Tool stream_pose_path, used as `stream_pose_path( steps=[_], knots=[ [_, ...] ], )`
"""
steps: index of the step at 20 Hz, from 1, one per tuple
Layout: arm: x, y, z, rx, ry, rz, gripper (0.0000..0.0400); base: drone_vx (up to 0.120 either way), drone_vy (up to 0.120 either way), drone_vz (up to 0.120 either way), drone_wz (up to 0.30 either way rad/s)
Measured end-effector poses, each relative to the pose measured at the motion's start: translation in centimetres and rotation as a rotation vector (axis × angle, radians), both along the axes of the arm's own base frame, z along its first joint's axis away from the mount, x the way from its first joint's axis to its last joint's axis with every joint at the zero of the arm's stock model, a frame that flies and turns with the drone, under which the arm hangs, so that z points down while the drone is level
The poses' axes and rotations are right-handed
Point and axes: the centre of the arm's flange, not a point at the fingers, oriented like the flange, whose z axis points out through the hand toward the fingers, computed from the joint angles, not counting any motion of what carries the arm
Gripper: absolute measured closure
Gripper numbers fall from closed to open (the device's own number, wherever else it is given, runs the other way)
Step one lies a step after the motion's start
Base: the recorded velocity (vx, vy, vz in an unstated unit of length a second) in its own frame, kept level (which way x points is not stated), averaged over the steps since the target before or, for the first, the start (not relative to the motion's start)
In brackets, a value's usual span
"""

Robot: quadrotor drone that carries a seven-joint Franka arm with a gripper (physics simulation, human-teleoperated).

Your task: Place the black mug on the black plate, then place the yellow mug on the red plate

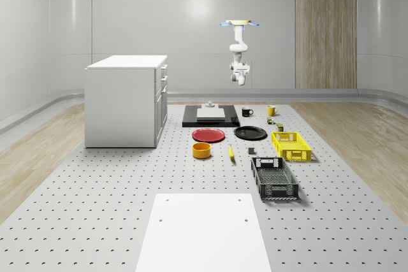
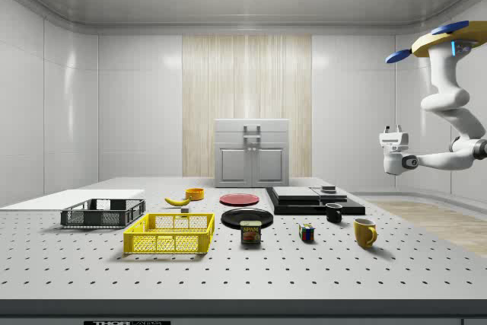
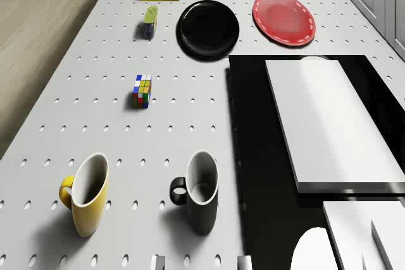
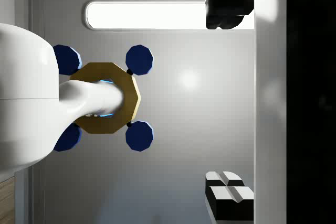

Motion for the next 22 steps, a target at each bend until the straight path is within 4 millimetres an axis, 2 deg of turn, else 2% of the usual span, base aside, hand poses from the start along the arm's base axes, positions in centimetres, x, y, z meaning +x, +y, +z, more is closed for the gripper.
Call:
stream_pose_path(
  steps=[7, 11, 16, 22],
  knots=[
    [-0.3, 0.0, 5.0, 0.000, -0.006, 0.000, 0.0000, 0.000, 0.000, 0.000, 0.000],
    [-0.2, 0.0, 7.1, 0.000, -0.009, 0.000, 0.0000, 0.000, 0.000, 0.000, 0.000],
    [-0.1, 0.0, 8.5, 0.000, -0.013, 0.000, 0.0000, 0.000, 0.000, 0.000, 0.000],
    [0.0, 0.0, 9.1, 0.000, -0.017, 0.000, 0.0000, 0.000, 0.000, 0.000, 0.000]
  ],
)
